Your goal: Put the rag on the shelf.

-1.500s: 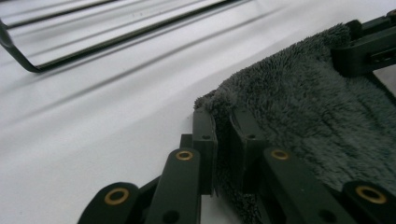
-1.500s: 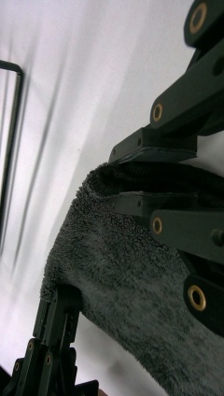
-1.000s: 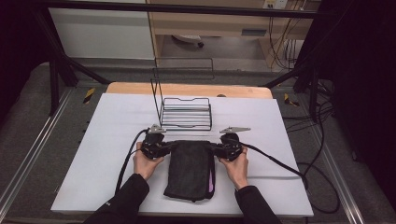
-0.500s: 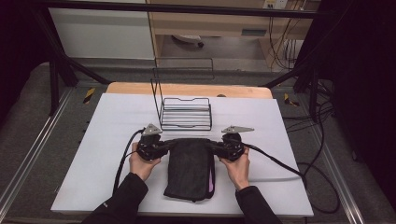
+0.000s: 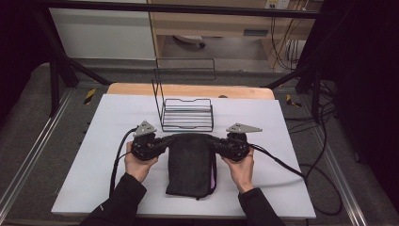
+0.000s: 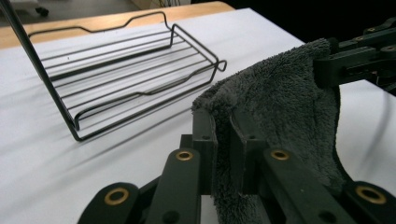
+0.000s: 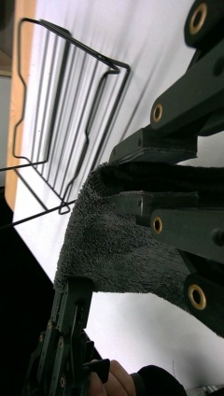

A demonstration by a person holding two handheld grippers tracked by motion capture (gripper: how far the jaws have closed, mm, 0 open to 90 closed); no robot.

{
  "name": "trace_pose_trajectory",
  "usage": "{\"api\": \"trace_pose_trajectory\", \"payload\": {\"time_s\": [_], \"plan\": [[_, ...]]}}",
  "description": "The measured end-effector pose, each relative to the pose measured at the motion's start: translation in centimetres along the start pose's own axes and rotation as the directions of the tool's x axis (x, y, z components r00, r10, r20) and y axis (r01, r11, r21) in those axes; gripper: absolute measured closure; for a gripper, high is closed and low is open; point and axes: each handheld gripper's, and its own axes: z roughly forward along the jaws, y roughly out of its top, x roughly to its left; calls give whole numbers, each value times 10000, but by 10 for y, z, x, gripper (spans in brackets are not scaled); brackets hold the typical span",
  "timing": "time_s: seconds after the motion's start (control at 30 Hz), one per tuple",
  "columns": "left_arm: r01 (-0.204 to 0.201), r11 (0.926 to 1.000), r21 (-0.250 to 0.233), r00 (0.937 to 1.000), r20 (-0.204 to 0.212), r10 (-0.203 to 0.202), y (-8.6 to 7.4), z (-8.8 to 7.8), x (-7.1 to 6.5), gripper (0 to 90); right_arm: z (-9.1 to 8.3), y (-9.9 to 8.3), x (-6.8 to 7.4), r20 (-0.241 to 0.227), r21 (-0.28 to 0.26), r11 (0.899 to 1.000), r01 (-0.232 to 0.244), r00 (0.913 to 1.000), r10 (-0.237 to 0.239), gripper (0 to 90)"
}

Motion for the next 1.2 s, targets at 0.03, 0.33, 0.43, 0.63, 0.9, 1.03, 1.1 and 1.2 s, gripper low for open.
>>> {"api": "trace_pose_trajectory", "payload": {"time_s": [0.03, 0.33, 0.43, 0.63, 0.9, 1.03, 1.1, 1.2], "plan": [[7, 10000, -86, 10000, 7, -7, 1, -1, -1, 815, -1, 1, 1, 34, -41, 10000, 44, 10000, -44, 773], [-140, 9980, -614, 9998, 105, 147, 9, -14, -8, 815, -13, 9, 10, 166, -553, 9974, 463, 9988, -455, 775], [-232, 9964, -818, 9997, 93, 240, 12, -19, -11, 815, -17, 12, 12, 144, -717, 9958, 562, 9984, -553, 776], [-417, 9919, -1200, 9990, 124, 435, 17, -28, -18, 815, -27, 19, 19, 206, -1085, 9907, 818, 9966, -801, 776], [-572, 9829, -1750, 9983, 37, 587, 23, -38, -24, 815, -38, 25, 27, 312, -1565, 9800, 1233, 9923, -1198, 776], [-674, 9777, -1991, 9977, -24, 683, 26, -43, -27, 815, -42, 29, 30, 321, -1811, 9739, 1368, 9906, -1332, 777], [-738, 9757, -2063, 9972, -51, 744, 27, -45, -28, 815, -45, 30, 32, 359, -1885, 9710, 1471, 9891, -1429, 777], [-837, 9709, -2244, 9965, -120, 831, 30, -49, -30, 815, -48, 33, 35, 403, -2043, 9655, 1616, 9868, -1566, 777]]}}
